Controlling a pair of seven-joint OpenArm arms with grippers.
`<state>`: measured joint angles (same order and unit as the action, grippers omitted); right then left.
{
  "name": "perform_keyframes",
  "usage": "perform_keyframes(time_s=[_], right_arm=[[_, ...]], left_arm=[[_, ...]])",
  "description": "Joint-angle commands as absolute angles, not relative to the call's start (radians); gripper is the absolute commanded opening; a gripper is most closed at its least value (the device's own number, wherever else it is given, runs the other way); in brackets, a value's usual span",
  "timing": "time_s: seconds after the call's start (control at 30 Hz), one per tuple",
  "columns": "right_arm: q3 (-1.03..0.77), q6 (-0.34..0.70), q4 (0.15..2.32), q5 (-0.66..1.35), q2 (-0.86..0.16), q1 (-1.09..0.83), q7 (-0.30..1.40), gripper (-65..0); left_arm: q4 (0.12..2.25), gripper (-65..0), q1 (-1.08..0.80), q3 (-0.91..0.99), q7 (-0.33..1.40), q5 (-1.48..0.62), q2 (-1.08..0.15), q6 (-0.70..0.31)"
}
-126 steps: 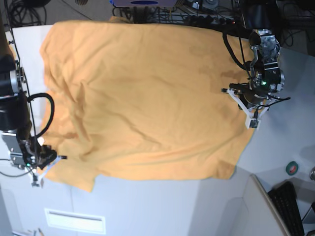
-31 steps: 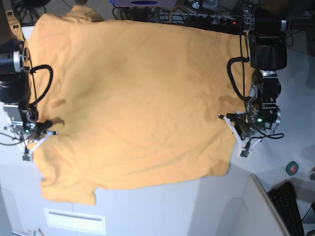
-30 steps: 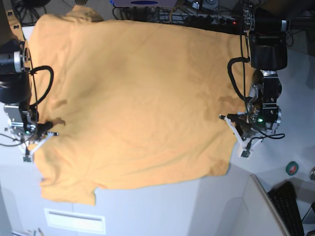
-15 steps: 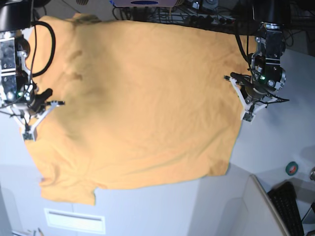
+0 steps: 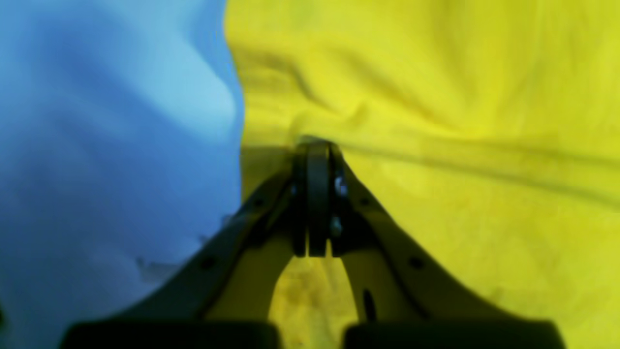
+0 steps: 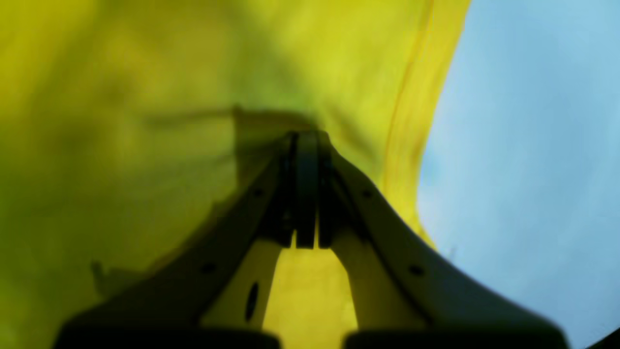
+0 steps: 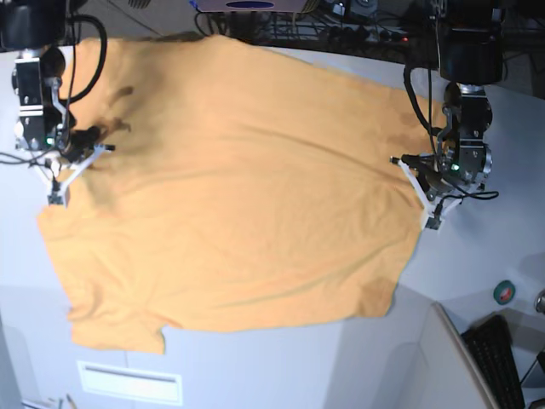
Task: Layout the t-shirt on the table in an organized manner, then fold the t-shirt properly
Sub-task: 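Pull the shirt with both grippers toward the robot to flatten it, then release the shirt and raise both grippers away from it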
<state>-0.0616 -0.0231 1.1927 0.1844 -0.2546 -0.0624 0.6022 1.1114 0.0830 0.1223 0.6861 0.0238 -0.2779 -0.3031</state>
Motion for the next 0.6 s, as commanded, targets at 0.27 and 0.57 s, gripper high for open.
perform_keyframes(time_s=[0.27,0.57], right_arm=[[-0.058,-0.018,0.704,0.186,-0.269,0.268,0.44,-65.0],[0.05,-0.018,0.573,0.188,-0.297,0.423,0.305,-65.0]], left_arm=[[0.984,-65.0,0.263,0.117,0.708,0.038,-0.249,-0.306],[0.897,-65.0,0.39,0.117,0.708,0.035,-0.193,-0.306]])
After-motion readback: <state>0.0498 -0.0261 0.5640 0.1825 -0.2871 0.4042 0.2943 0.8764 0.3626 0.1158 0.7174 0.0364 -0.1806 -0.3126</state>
